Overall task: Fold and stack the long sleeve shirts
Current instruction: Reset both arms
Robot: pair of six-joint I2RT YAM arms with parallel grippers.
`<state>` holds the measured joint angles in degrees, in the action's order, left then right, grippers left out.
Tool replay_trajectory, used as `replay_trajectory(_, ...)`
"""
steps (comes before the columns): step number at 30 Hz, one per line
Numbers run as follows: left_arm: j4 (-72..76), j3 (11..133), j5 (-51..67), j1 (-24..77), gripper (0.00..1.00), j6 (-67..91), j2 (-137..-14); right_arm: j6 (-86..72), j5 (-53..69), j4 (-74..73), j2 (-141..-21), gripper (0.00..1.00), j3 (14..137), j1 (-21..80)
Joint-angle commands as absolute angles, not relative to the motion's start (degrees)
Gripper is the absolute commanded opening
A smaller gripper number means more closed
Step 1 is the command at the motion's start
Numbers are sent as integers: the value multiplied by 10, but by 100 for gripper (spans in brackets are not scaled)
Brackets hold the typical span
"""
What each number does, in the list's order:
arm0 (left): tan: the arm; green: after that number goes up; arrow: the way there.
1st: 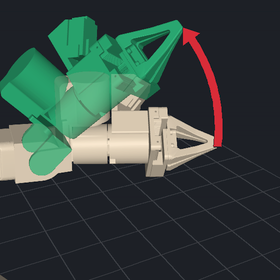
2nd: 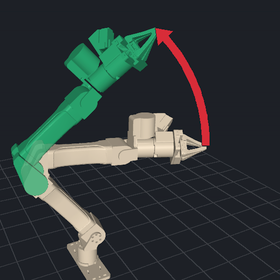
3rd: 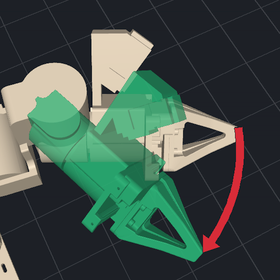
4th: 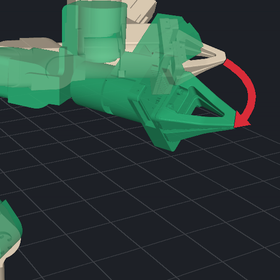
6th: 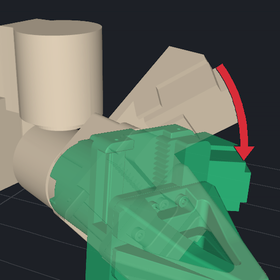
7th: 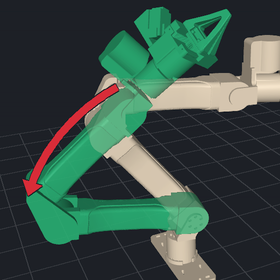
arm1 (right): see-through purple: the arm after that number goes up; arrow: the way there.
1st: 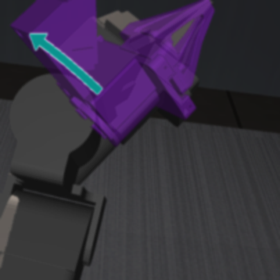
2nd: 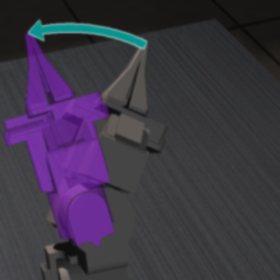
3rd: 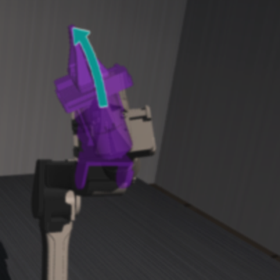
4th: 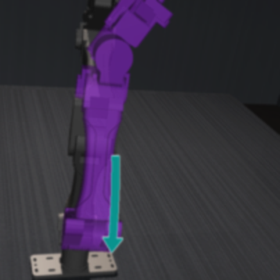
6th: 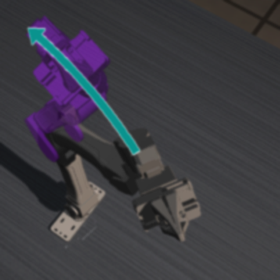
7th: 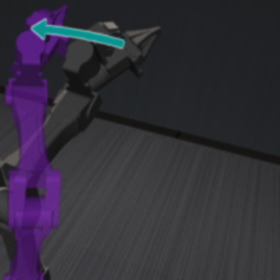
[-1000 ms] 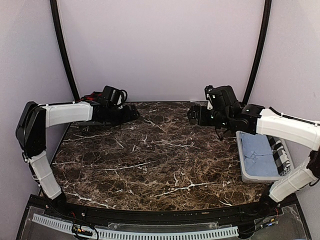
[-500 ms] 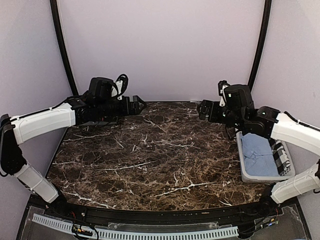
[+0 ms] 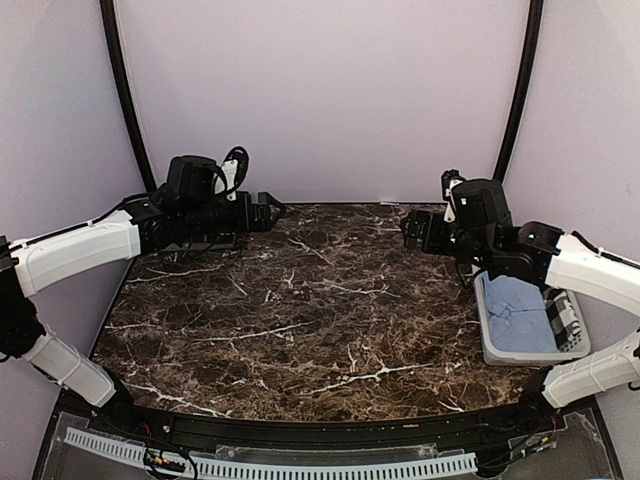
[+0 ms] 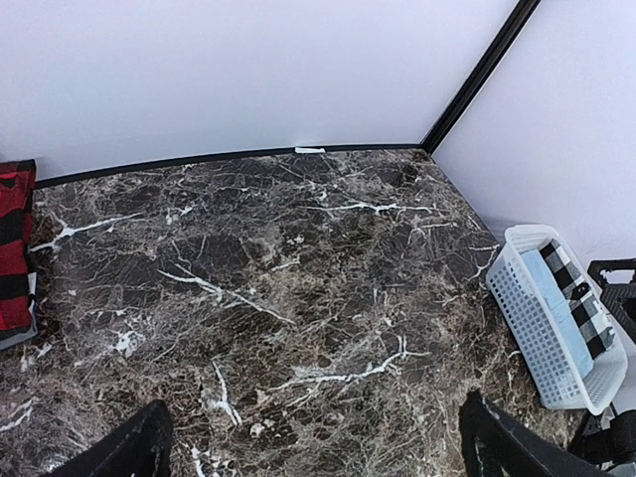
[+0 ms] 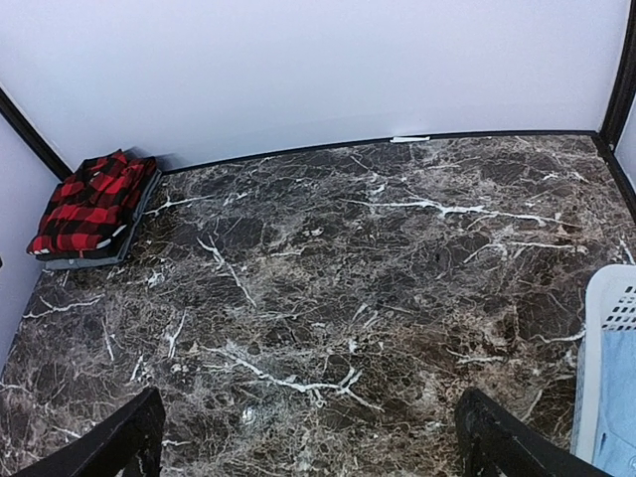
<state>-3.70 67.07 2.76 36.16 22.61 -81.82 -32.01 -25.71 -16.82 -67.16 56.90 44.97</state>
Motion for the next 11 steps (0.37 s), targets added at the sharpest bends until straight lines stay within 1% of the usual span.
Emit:
replay_trajectory(1,-64,683,28,361,99,202,-800,-319,-263,-152,-654,99,556,447)
replay_trajectory(11,-77,700,32,361,99,196,-804,-322,-270,-159,-650,99,555,447)
